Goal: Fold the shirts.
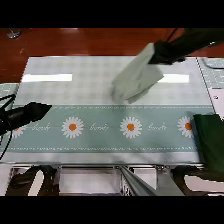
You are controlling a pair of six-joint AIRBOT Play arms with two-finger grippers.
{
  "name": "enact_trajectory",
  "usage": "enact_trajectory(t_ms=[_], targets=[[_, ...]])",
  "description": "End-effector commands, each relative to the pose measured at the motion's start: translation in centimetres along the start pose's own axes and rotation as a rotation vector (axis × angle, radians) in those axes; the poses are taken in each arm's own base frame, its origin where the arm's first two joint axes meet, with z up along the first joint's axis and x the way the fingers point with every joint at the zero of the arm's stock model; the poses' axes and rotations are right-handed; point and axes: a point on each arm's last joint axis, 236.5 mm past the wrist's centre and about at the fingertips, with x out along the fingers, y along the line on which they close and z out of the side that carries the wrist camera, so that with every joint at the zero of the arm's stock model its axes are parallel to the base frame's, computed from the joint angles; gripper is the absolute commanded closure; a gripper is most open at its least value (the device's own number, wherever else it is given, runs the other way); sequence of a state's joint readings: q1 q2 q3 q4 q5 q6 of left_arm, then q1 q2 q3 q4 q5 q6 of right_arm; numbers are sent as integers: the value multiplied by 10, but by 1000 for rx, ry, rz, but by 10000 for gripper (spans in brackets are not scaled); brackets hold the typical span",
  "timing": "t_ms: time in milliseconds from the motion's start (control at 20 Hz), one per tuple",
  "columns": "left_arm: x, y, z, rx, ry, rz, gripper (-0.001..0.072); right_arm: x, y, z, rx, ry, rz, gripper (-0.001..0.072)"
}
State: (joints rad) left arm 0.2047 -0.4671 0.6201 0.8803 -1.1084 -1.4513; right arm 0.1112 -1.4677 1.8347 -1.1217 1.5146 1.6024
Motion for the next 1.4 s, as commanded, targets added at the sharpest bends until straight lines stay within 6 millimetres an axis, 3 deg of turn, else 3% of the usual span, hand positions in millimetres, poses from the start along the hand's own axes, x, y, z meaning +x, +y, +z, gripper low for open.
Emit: enact_trajectory(t_ms=[0, 250, 400, 500, 600, 700, 750, 800, 850, 900, 1000, 1050, 1100, 1150, 1200, 1250, 1300, 1350], targets=[[0, 0, 0, 0, 1, 0, 682, -88, -84, -25, 178, 24, -286, 696], [0, 0, 0, 0, 0, 0, 681, -188, -159, -65, 532, -136, -409, 696], [0, 0, 0, 0, -1, 0, 681, -222, -194, -119, 734, -178, -490, 696], [0, 0, 0, 0, -2, 1, 681, -238, -217, -179, 887, -166, -597, 696], [0, 0, 2, 0, -10, 2, 682, -257, -235, -257, 1047, -102, -787, 695], [0, 1, 5, 0, -22, 3, 681, -270, -236, -339, 1172, 27, -965, 694], [0, 1, 8, 0, -32, 4, 682, -263, -231, -369, 1266, 58, -991, 692], [0, 1, 10, 0, -42, 5, 681, -250, -229, -385, 1324, 45, -982, 588], [0, 2, 12, -1, -50, 7, 681, -235, -232, -384, 1320, 21, -941, 344], [1, 3, 13, -3, -49, 8, 681, -225, -237, -379, 1291, 9, -912, 194], [8, 8, 10, -15, -18, 14, 681, -217, -255, -342, 1197, -100, -836, 195], [13, 9, 11, -37, -7, 6, 681, -215, -261, -313, 1148, -176, -781, 197], [19, 5, 19, -37, -11, -21, 682, -210, -264, -270, 1081, -267, -687, 233], [21, -6, 35, -14, -21, -62, 683, -203, -258, -213, 989, -368, -545, 357], [20, -24, 59, 10, -39, -116, 683, -196, -239, -153, 884, -456, -382, 572], [17, -43, 85, 43, -56, -164, 683, -190, -209, -92, 733, -537, -224, 695], [15, -64, 112, 100, -61, -192, 684, -179, -169, -36, 574, -595, -92, 695], [15, -84, 130, 162, -53, -214, 684, -161, -135, -2, 445, -601, -37, 695]])
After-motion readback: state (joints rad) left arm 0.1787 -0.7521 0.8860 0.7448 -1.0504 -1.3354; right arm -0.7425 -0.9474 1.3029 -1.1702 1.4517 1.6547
